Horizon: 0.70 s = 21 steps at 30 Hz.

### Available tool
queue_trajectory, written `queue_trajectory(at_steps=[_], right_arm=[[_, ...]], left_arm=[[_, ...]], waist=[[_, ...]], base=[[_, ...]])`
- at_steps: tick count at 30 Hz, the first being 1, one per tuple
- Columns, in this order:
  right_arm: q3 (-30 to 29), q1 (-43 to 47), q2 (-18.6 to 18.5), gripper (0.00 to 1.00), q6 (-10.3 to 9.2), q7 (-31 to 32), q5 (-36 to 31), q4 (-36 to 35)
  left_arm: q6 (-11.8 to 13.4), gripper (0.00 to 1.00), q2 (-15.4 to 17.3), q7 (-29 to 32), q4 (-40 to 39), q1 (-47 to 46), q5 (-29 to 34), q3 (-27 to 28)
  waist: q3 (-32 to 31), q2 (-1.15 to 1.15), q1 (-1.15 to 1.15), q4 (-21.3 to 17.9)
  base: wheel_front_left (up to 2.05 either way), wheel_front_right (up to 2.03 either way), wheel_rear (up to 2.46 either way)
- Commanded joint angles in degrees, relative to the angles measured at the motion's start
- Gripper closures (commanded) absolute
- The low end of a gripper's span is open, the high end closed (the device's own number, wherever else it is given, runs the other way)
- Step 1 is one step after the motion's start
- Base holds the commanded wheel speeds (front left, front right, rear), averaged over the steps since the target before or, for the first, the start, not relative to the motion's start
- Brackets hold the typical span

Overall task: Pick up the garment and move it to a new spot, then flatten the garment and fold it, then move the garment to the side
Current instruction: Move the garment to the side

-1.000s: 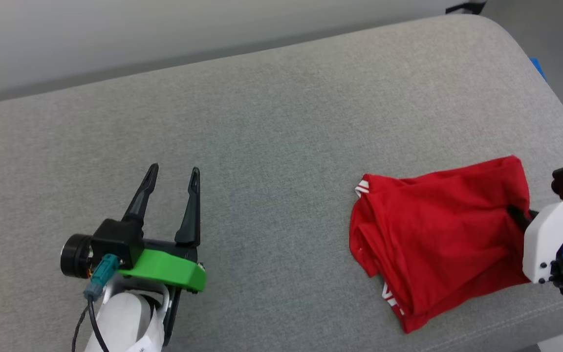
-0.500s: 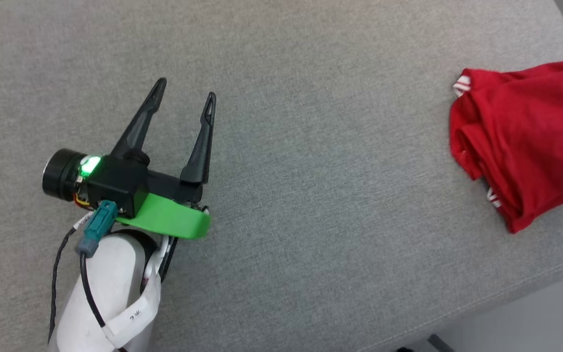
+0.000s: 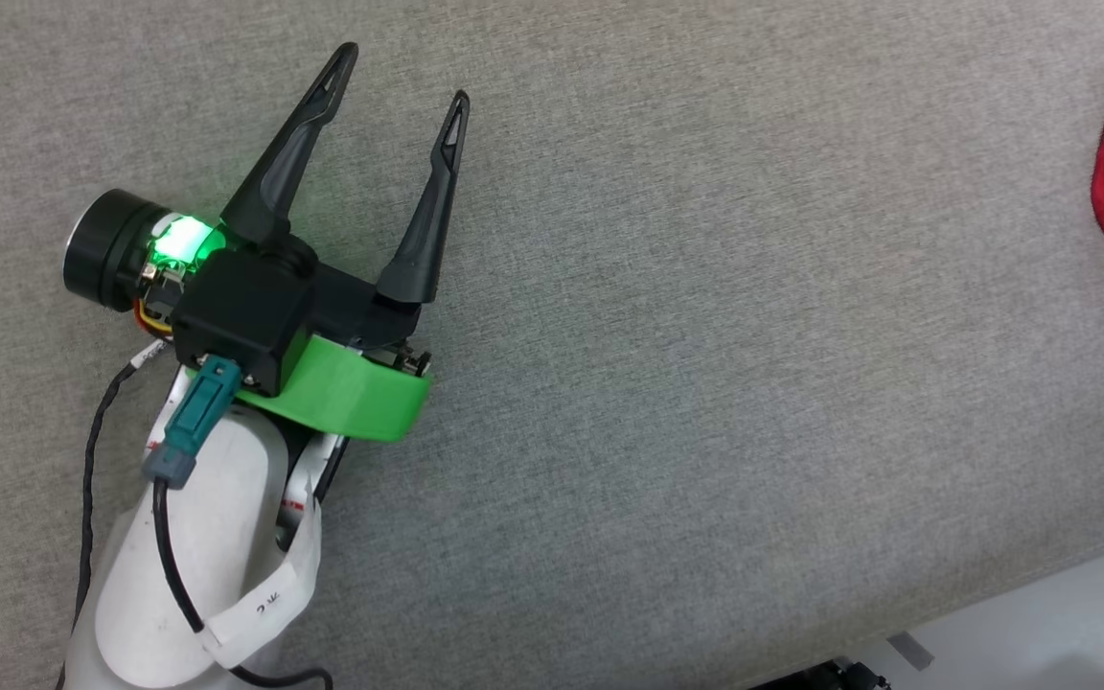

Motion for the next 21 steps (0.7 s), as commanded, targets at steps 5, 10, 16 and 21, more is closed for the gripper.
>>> queue_trajectory(at_steps=[5, 10, 16, 21], right_arm=[[-1.2, -2.5, 0.2, 0.0, -0.06, -6.4, -2.5, 5.3], [-5.5, -3.8, -0.8, 0.0, -0.06, -15.5, -7.5, 9.7], [-7.9, -2.8, -0.6, 0.0, -0.06, -21.4, -10.2, 11.3], [-8.5, 1.9, 1.5, 0.0, -0.06, -22.9, -9.5, 8.2]], left_arm=[[-0.2, 0.0, 0.7, -0.1, 0.3, -1.2, 0.1, -0.3], [0.2, 0.0, 0.4, -1.2, 2.4, -0.6, -0.7, -0.3], [1.2, 0.0, -0.8, -3.5, 6.0, 1.6, -2.2, -0.2], [2.5, 0.0, -2.5, -5.3, 9.1, 5.1, -4.0, 0.2]], waist=[[0.9, 0.0, -0.01, 1.8], [-1.4, 0.0, -0.01, 2.5], [-6.7, 0.0, -0.01, 3.9], [-12.6, 0.0, -0.01, 5.7]], base=[[0.0, 0.0, 0.0], [0.0, 0.0, 0.0], [0.0, 0.0, 0.0], [0.0, 0.0, 0.0]])
